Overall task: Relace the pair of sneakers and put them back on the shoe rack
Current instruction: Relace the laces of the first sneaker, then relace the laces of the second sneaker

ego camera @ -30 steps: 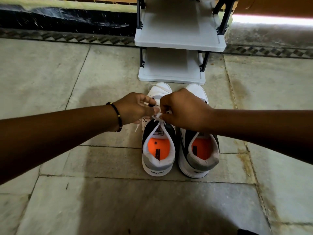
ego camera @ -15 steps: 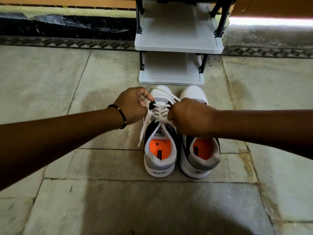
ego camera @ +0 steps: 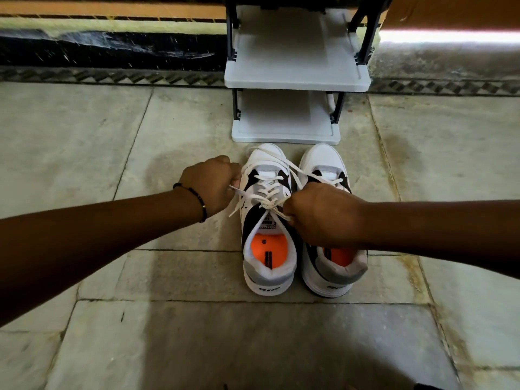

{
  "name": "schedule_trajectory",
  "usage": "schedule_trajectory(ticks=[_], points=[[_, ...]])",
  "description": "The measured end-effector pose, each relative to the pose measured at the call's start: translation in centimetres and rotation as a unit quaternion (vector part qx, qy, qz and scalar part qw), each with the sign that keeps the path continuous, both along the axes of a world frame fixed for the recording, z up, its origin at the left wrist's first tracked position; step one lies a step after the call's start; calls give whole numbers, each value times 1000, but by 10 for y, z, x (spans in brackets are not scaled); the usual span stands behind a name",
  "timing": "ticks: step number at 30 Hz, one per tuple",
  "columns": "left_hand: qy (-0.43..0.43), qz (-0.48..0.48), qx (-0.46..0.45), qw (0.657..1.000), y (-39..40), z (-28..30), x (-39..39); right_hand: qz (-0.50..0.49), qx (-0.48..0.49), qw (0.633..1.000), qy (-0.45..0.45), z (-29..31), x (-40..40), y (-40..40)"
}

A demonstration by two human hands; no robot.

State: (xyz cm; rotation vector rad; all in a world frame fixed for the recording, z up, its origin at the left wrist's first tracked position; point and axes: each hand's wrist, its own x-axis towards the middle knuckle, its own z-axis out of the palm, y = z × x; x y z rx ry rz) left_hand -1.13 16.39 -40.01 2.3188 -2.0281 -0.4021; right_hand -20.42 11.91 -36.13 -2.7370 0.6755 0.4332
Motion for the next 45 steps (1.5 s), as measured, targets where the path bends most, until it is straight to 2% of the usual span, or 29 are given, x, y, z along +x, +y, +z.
schedule_trajectory(ticks=[4,17,21,25,30,33,36,40,45], points=[[-21,7,43,999,-7,1,-2,-3,-11,1000,-2,-4,-3,-1],[-40,3,42,998,-7,-9,3,-13,-9,1000,-2,-2,-9,-6],[-43,-11,67,997,-10,-14,0,-29,-7,1000,3,-10,-13,-5],[61,3,64,996,-1,-12,8,-63,49,997,-6,-10,-25,-8],[171,-58,-60,982,28,3,-18,-103,34,993,-41,6,-48,-28],[166,-75,-49,982,40,5,-55,-109,2,993,-41,8,-54,-35],[135,-23,27,990,44,-10,-88,-115,-14,993,-3,4,-55,-39],[150,47,75,985,42,-21,-104,-183,38,982,8,-5,-58,-46],[152,29,71,985,41,-18,-91,-233,111,966,-18,-12,-63,-51]])
